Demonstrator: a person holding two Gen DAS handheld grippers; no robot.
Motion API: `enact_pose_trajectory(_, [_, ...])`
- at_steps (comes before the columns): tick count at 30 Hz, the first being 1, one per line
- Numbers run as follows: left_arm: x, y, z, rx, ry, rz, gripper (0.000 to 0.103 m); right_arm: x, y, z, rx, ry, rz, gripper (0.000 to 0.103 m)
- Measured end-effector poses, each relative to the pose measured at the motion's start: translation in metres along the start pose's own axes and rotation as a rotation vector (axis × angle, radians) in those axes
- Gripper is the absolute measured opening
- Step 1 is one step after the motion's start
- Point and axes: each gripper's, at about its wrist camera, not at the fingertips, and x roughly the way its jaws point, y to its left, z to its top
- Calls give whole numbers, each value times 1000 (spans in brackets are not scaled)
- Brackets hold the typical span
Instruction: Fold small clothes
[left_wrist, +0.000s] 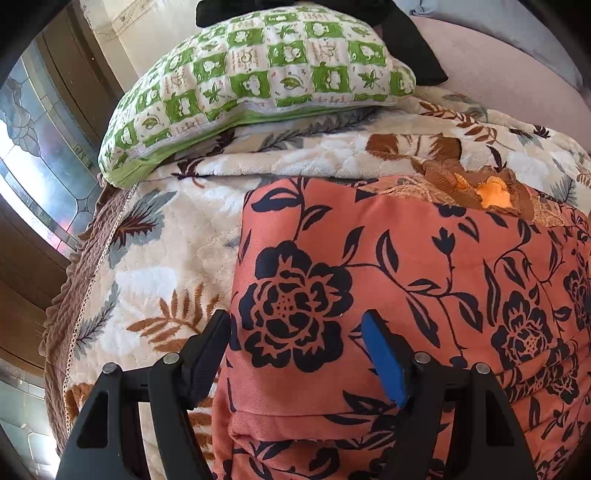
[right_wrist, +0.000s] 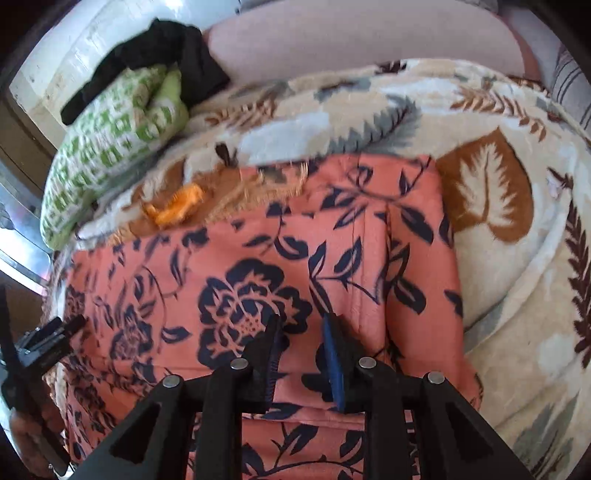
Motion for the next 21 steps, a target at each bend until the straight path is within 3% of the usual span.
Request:
enact_pose_trajectory(8, [-27, -10, 8, 0, -110, -27, 74, -26, -9, 6, 46, -192, -3, 26])
enact_pose_trajectory(11, [-31, -16, 9, 19, -132, -16, 74, 1, -21, 12, 50, -126, 11, 26])
enact_pose_trajectory(15, [-34, -19, 10, 25, -144, -18, 74, -6, -13, 13, 23, -131, -3, 25])
enact_pose_trajectory(21, [-45, -17, 12, 14, -186, -12, 74, -23, -2, 4, 11, -169, 48, 25])
